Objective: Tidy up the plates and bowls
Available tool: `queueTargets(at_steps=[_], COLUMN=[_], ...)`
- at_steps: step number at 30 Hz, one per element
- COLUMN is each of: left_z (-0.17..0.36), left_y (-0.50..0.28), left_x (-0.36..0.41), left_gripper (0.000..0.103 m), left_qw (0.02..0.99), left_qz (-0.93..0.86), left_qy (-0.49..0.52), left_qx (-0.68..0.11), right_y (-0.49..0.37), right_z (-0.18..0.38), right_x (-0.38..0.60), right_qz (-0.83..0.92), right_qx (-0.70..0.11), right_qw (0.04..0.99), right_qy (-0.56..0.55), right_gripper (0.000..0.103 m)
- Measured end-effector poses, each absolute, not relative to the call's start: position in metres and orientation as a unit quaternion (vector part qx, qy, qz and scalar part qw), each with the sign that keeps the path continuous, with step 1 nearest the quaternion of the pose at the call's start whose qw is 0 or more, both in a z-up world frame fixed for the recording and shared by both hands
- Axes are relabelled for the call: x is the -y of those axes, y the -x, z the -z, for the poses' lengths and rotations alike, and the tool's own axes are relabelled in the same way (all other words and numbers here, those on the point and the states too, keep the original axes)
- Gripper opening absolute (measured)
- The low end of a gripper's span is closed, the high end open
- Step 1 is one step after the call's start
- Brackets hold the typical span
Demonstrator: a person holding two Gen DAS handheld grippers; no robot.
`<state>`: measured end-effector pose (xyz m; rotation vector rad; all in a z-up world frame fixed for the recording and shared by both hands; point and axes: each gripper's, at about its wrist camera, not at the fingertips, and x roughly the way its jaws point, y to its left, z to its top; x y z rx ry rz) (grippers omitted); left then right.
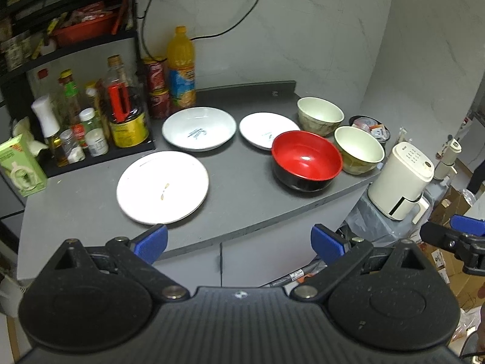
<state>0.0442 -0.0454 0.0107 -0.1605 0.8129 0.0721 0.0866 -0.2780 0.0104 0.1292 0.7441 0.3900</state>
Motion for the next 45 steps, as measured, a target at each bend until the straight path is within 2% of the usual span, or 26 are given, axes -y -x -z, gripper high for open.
queueTargets(at_steps=[16, 25, 45], left_z=[0.015, 0.033, 0.047], left_y=[-0.164, -0.227, -0.321], left_x=[0.042, 0.028, 0.055], left_gripper=[0.1, 0.1, 0.098], left_qw=[0.904, 0.893, 0.877], left_qz=[0.006, 0.019, 0.085], left_qy=[0.12, 0.102, 0.092], left_qx=[-0.41, -0.438, -0.464], right_y=[-0.178, -0.219, -0.278], right_z=[0.002, 0.014, 0.042], right_x=[0.278, 0.268, 0.282], right_qz=[-0.132, -0.084, -0.019], right_qx=[-0.371, -0.386, -0.401], right_qw=[0.917, 0.916, 0.909], right_qy=[-0.064, -0.074, -0.117], right_gripper=[0.103, 0.103, 0.101])
